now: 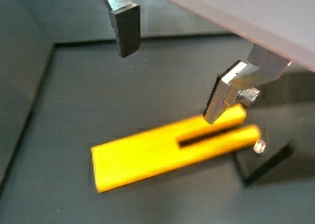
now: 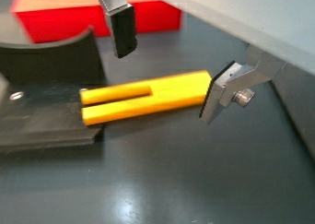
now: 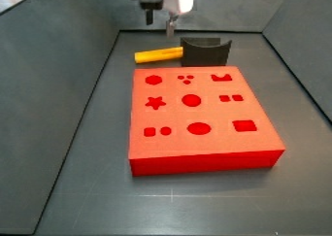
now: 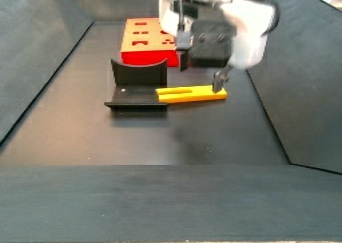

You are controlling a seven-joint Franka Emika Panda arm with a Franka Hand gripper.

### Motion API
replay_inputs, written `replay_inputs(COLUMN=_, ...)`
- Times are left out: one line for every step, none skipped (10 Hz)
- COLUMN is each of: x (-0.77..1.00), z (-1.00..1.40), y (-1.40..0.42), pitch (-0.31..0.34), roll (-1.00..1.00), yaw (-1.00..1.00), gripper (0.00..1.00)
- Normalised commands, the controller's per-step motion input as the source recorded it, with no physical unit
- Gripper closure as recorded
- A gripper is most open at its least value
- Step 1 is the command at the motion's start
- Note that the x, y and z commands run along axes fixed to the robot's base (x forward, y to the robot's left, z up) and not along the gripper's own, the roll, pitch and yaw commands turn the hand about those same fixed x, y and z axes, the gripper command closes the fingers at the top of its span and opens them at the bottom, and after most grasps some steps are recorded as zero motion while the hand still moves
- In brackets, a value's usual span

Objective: Pick up the square-circle object. Move up. Place the square-circle object on the fixture. Regrasp the square-circle object. Move to above the board. Insert the square-circle object.
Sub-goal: Pick up the square-circle object.

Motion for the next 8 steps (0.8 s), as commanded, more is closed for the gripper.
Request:
replay_inputs(x=-0.06, z=-0.53, y=-0.06, pitch=-0.197, roll=-0.09, yaw=-0.94, gripper=0.00)
replay_inputs(x=-0.07, z=-0.47, y=-0.09, pitch=-0.204, roll=-0.12, yaw=-0.90, gripper=0.00)
replay_inputs(x=-0.07, z=-0.46, y=-0.13, pitch=-0.210, roll=-0.12, yaw=-0.87, gripper=0.00)
replay_inputs(x=-0.01, z=-0.37, y=-0.23, pitch=-0.137, roll=-0.08, yaw=-0.83, gripper=0.00)
replay_inputs(x=-0.01, z=-0.29, y=-0.40, pitch=0.000, roll=-0.05, yaw=-0.67, gripper=0.00)
replay_inputs(x=-0.13, z=-0.22, y=-0.38, pitch=0.000, roll=0.00, yaw=-0.39, gripper=0.00)
replay_inputs(x=-0.17, z=-0.17, y=-0.31, pitch=0.000, roll=0.00, yaw=-0.14, gripper=0.00)
replay_inputs(x=-0.15, z=-0.18, y=-0.12, pitch=-0.007, roll=0.00, yaw=-0.02, gripper=0.00)
